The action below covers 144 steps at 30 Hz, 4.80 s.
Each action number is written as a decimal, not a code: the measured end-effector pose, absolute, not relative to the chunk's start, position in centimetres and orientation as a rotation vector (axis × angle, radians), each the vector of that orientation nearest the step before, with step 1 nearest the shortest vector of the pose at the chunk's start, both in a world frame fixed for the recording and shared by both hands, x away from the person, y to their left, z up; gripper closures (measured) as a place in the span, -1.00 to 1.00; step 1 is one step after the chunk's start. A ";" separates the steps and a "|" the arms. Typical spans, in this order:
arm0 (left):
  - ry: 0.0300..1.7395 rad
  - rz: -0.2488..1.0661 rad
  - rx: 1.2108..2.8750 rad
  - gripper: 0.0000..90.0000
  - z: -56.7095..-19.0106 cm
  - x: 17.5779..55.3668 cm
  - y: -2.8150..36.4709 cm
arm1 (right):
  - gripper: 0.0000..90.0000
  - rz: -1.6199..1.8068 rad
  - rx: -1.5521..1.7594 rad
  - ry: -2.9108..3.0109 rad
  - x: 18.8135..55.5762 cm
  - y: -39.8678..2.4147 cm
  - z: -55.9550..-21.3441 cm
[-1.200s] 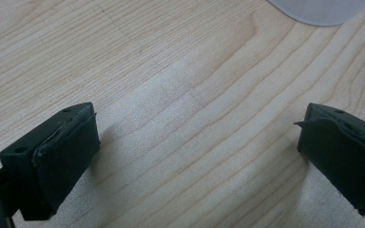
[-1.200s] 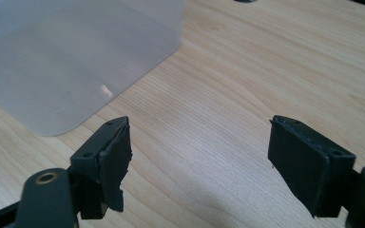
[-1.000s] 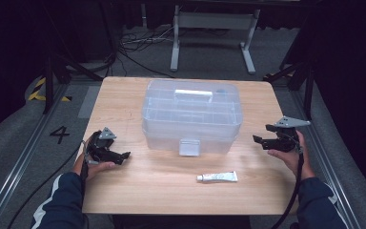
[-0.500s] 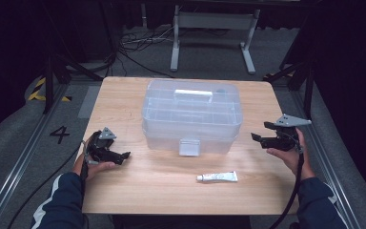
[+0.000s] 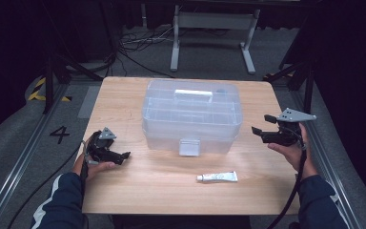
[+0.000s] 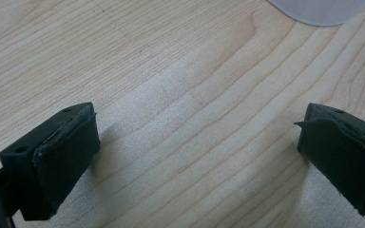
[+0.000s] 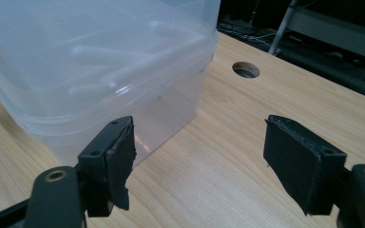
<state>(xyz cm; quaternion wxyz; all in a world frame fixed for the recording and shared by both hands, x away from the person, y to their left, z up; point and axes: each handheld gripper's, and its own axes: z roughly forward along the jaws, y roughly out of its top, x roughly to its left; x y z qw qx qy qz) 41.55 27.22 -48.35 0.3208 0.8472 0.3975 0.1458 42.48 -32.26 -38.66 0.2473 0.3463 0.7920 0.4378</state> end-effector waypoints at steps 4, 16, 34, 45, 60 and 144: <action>1.045 0.384 2.226 -0.99 -48.3 41.5 27.2 | -0.41 1.204 0.928 2.155 42.6 -32.1 -38.0; 1.044 0.388 2.226 -0.99 -48.4 41.5 27.2 | -0.39 1.206 0.895 2.141 43.4 -31.6 -36.2; 1.045 0.389 2.226 -0.99 -48.3 41.5 27.2 | -0.38 1.234 0.859 2.120 43.8 -30.8 -33.6; 1.045 0.390 2.225 -0.99 -48.4 41.5 27.2 | -0.36 1.244 0.823 2.120 44.2 -29.5 -32.7; 1.047 0.390 2.224 -0.99 -48.3 41.5 27.2 | -0.36 1.270 0.796 2.129 45.4 -27.5 -32.2; 1.044 0.386 2.227 -0.99 -48.3 41.5 27.2 | 0.59 1.072 0.571 2.381 49.0 -15.3 -30.6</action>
